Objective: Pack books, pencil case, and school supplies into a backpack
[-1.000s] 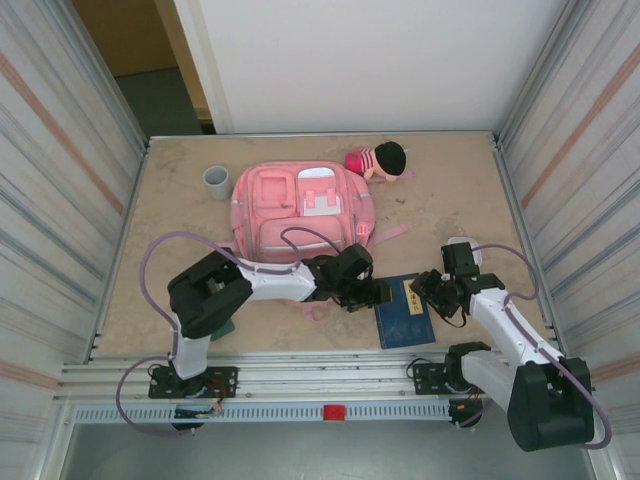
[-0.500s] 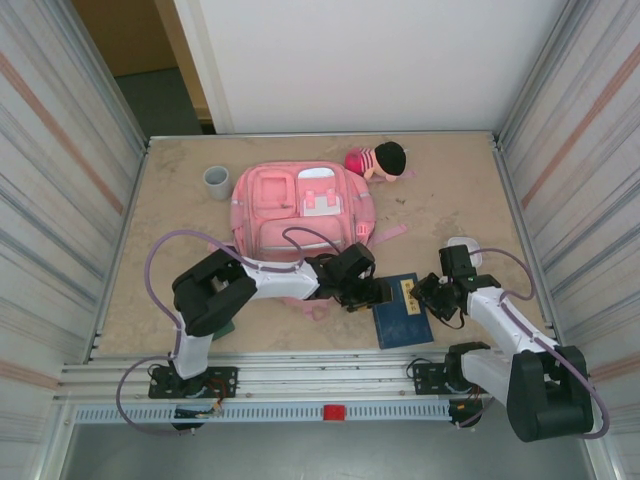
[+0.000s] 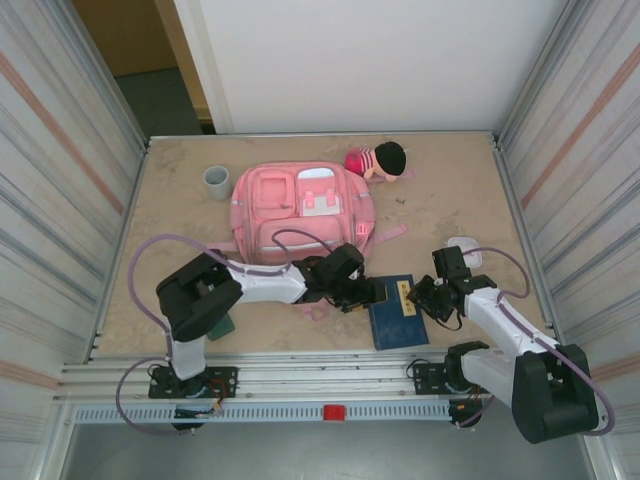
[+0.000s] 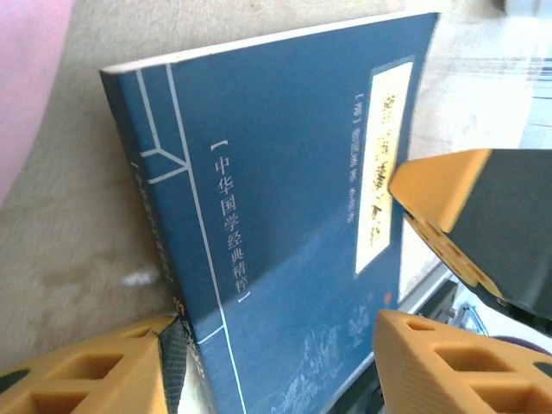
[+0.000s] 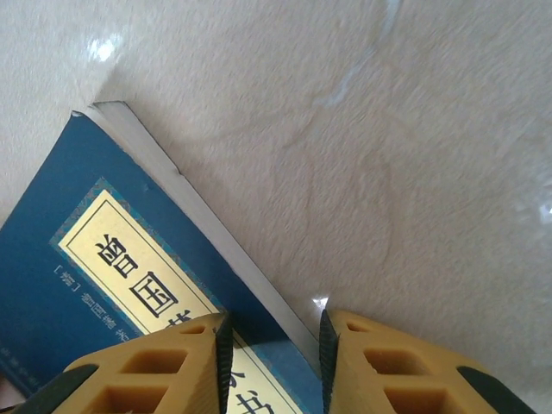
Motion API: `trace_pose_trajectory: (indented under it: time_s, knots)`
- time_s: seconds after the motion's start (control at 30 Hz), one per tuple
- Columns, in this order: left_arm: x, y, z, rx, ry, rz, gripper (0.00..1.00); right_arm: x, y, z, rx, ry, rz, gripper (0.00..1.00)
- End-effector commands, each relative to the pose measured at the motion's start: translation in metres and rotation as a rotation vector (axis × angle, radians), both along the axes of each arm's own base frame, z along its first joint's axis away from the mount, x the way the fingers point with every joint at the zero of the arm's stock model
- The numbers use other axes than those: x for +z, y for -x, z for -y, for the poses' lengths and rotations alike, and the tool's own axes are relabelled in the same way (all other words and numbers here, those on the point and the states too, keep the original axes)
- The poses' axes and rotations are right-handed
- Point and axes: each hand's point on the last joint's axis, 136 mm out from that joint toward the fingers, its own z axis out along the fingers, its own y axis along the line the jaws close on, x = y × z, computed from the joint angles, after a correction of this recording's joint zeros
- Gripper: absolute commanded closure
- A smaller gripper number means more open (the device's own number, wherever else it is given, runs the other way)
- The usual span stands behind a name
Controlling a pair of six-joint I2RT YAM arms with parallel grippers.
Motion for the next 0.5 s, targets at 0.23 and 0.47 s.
trace_pose_trajectory:
  time_s: [0.23,0.47]
  knots:
    - [0.05,-0.012,0.023,-0.009,0.206,0.099,0.42,0.011,0.005,-0.03,0.029,-0.155,0.023,0.68]
    - [0.034,-0.014,0.03,-0.024,0.187,0.092,0.43,0.013,0.004,-0.031,0.026,-0.173,0.047,0.69]
